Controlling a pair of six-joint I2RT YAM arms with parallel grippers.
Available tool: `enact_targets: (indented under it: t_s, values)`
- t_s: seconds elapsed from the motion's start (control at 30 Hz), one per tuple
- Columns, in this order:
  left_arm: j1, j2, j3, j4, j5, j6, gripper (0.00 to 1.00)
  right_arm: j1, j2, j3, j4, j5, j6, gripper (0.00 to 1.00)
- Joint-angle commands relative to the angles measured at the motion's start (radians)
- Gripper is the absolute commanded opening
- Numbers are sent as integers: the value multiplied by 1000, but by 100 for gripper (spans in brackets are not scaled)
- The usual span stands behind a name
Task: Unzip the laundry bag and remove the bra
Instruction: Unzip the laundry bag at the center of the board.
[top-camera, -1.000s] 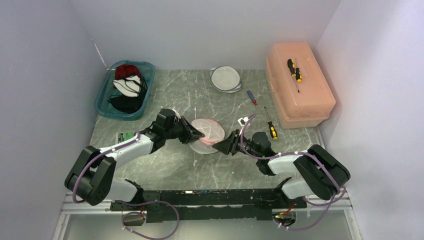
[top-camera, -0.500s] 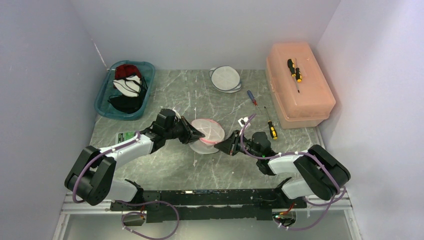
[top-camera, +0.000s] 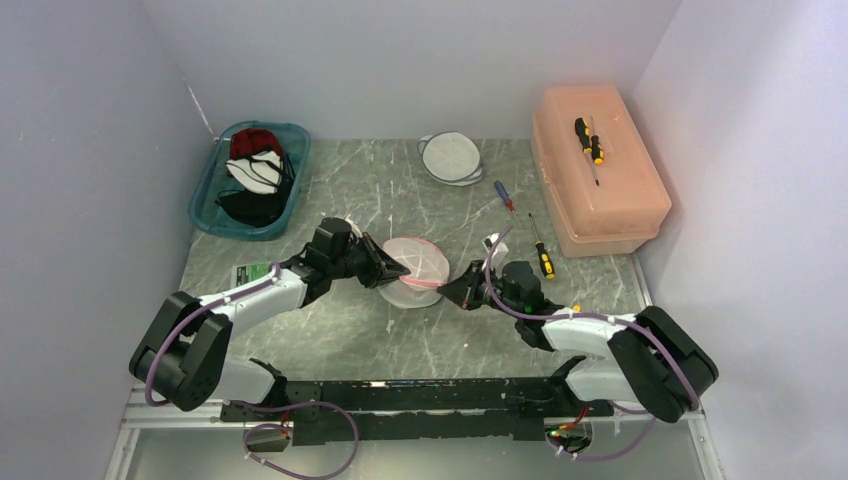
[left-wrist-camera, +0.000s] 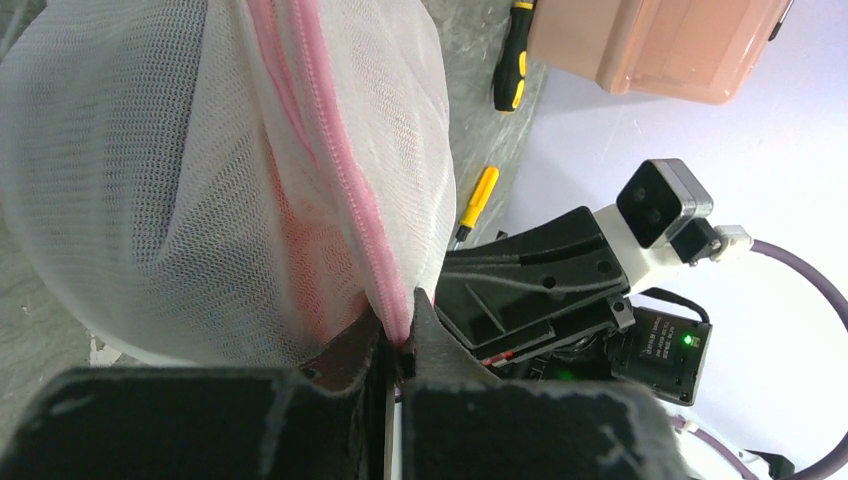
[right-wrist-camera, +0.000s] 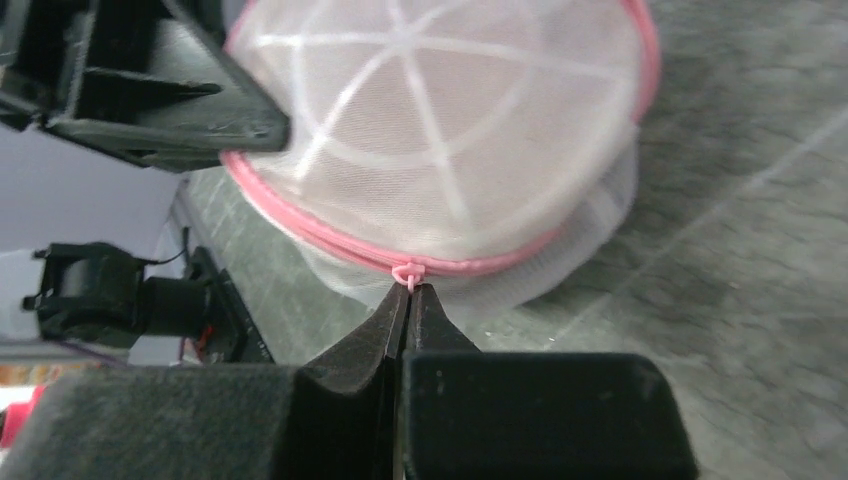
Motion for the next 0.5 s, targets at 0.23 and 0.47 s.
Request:
enact_targets:
  t_s: [0.23, 0.47]
  values:
    - [2, -21, 23, -20, 34, 82, 3, -5, -132, 77, -386, 337, -62, 0]
    - [1, -25, 29, -34, 55, 116, 3, -5, -125, 101, -442, 380, -68, 0]
